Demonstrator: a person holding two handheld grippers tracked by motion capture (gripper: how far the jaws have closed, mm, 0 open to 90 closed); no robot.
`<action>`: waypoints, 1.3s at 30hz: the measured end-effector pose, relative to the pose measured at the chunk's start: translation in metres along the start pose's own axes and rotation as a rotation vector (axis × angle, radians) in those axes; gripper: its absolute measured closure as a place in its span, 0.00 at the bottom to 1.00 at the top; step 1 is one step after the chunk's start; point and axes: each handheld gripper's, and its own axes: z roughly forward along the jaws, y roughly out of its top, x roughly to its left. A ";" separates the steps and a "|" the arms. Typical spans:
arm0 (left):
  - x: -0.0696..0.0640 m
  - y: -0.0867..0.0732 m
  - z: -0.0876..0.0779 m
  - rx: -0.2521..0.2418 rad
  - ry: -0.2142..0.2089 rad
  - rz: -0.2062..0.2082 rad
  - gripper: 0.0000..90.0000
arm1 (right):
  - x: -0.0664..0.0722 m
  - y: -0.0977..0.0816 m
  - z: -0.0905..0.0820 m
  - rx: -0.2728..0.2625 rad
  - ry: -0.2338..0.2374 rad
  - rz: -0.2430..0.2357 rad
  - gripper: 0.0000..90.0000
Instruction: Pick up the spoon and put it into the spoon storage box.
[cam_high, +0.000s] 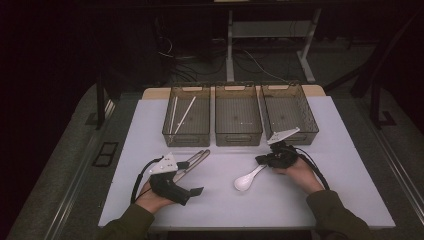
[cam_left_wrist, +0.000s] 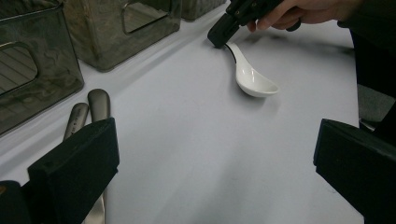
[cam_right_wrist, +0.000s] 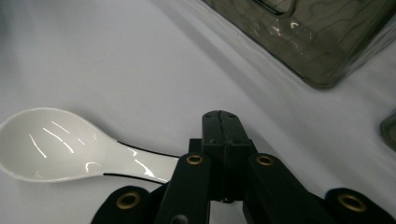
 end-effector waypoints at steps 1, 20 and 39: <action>0.000 0.000 0.000 -0.002 -0.001 -0.002 0.00 | 0.000 0.000 0.000 0.002 0.002 0.000 0.99; 0.000 0.000 -0.001 -0.004 -0.005 -0.005 0.00 | 0.007 -0.009 -0.011 0.046 0.016 -0.012 0.99; 0.000 0.000 -0.001 -0.010 -0.007 -0.007 0.00 | 0.026 -0.025 -0.022 0.094 0.047 -0.051 0.99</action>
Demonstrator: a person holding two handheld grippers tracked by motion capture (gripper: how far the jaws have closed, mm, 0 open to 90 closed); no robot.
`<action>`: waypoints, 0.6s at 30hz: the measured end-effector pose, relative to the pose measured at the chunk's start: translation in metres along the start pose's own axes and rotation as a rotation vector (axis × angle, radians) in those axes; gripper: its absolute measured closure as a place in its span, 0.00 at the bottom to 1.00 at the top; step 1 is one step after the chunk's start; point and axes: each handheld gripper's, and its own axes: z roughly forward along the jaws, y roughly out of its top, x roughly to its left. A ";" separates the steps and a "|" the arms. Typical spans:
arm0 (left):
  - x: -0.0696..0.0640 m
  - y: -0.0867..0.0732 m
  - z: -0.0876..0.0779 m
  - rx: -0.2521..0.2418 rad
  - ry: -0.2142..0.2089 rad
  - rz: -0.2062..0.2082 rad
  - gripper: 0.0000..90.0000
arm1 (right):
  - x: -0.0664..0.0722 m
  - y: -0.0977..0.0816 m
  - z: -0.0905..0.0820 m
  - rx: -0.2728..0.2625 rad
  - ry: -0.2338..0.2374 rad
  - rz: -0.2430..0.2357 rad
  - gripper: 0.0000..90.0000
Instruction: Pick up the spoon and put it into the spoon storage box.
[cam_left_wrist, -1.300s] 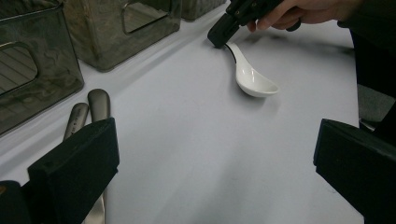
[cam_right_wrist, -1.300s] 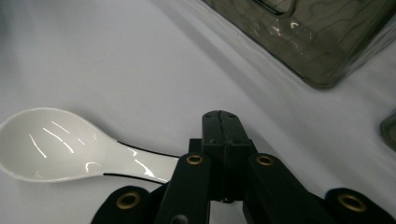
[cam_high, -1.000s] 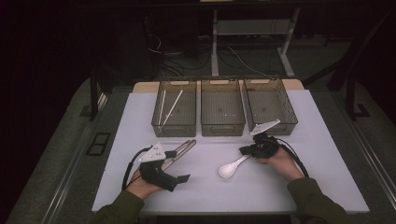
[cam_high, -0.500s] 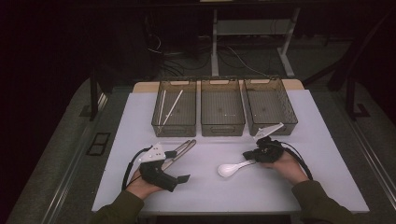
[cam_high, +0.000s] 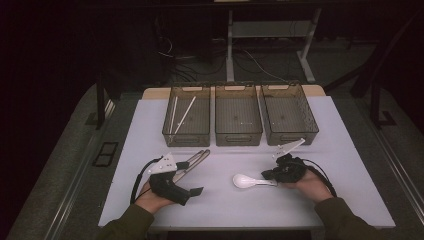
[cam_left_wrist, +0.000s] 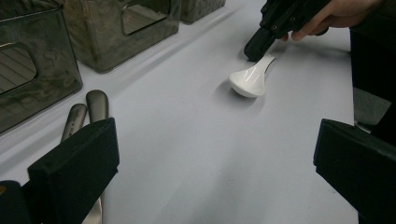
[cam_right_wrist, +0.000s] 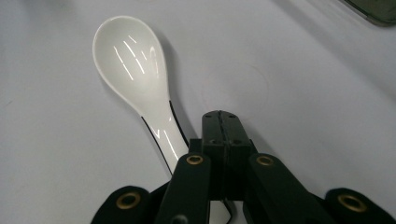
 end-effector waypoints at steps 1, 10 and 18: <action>0.000 0.000 0.000 -0.001 0.000 -0.002 0.00 | 0.000 0.000 0.000 -0.001 -0.001 0.001 0.99; -0.001 0.001 0.000 0.004 -0.002 0.009 0.00 | 0.001 0.005 -0.014 -0.108 0.012 0.026 0.76; -0.001 0.001 0.000 0.005 -0.001 0.009 0.00 | 0.012 0.013 -0.008 -0.173 0.066 0.048 0.49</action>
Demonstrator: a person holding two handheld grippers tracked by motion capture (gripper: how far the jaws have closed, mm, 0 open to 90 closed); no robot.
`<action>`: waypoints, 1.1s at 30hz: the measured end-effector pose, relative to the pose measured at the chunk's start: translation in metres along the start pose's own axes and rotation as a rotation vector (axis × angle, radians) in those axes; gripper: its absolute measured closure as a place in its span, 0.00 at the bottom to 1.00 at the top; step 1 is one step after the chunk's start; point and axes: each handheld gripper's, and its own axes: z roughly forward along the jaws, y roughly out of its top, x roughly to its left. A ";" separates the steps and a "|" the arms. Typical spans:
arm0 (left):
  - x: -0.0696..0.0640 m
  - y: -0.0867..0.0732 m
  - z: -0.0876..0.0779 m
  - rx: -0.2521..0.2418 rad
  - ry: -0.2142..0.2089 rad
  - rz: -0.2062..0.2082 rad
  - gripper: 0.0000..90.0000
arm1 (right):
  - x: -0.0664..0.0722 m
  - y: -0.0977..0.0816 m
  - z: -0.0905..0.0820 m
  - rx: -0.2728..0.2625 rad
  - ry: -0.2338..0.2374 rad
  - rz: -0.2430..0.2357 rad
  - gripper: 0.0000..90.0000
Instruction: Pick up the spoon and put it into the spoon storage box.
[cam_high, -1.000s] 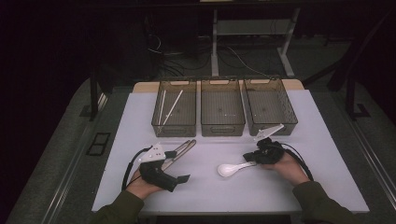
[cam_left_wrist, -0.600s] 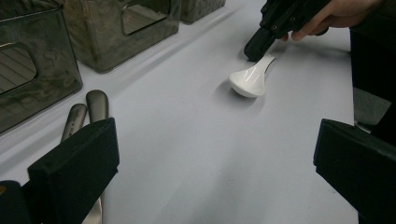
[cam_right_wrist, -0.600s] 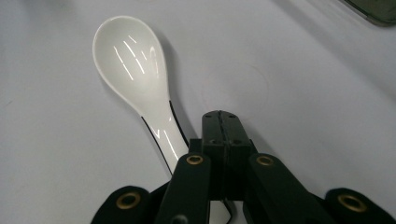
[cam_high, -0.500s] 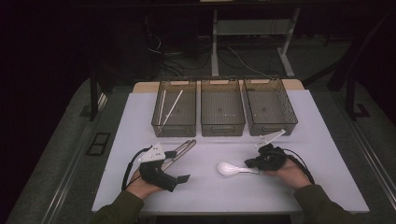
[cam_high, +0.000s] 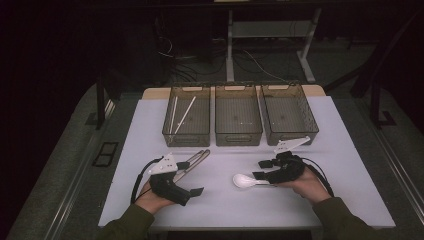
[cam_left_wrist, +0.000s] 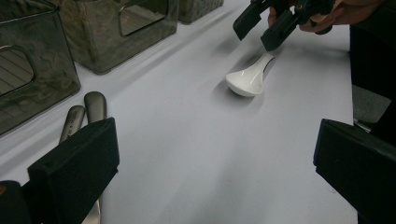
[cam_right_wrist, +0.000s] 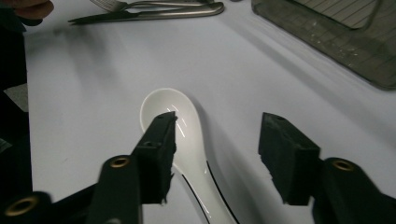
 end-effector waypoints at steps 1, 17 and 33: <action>0.000 0.000 0.000 0.001 0.000 0.000 0.00 | 0.001 0.000 0.002 0.003 0.000 -0.006 0.48; 0.000 0.000 0.001 0.007 -0.003 0.007 0.00 | 0.014 0.002 0.028 0.043 0.004 -0.034 0.48; -0.001 0.000 0.002 0.008 -0.006 0.003 0.00 | 0.016 0.000 0.035 0.085 -0.002 -0.059 0.56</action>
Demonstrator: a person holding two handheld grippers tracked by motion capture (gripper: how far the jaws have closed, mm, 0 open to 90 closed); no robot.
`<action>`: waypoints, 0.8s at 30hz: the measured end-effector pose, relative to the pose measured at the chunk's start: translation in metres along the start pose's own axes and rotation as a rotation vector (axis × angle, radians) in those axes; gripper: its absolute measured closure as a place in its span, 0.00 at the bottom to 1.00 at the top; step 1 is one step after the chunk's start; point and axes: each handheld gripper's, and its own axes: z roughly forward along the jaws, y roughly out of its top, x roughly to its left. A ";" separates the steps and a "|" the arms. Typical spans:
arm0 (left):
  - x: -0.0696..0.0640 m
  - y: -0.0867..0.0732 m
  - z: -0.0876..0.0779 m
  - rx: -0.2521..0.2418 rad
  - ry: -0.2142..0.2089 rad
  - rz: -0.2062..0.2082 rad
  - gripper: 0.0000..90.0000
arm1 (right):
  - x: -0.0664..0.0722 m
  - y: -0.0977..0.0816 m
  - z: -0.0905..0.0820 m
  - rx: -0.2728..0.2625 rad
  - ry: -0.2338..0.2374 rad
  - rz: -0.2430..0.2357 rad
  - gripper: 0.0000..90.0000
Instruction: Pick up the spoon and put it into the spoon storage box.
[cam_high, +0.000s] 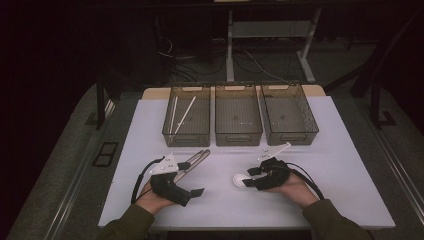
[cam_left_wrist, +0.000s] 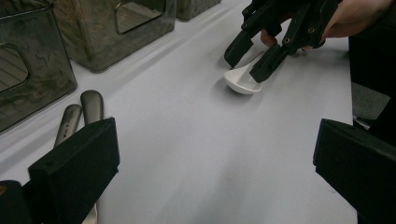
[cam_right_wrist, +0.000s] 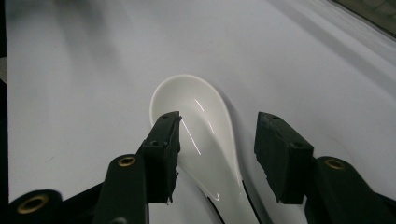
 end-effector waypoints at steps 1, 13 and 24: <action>0.000 0.000 0.000 0.002 0.000 0.002 0.00 | 0.000 0.000 0.000 0.002 -0.002 -0.004 0.56; 0.000 0.000 0.000 0.006 0.000 0.007 0.00 | 0.002 -0.001 0.002 0.029 0.008 -0.040 0.63; 0.000 0.000 0.000 0.004 0.001 0.007 0.00 | 0.011 -0.001 0.002 0.057 -0.011 -0.118 0.68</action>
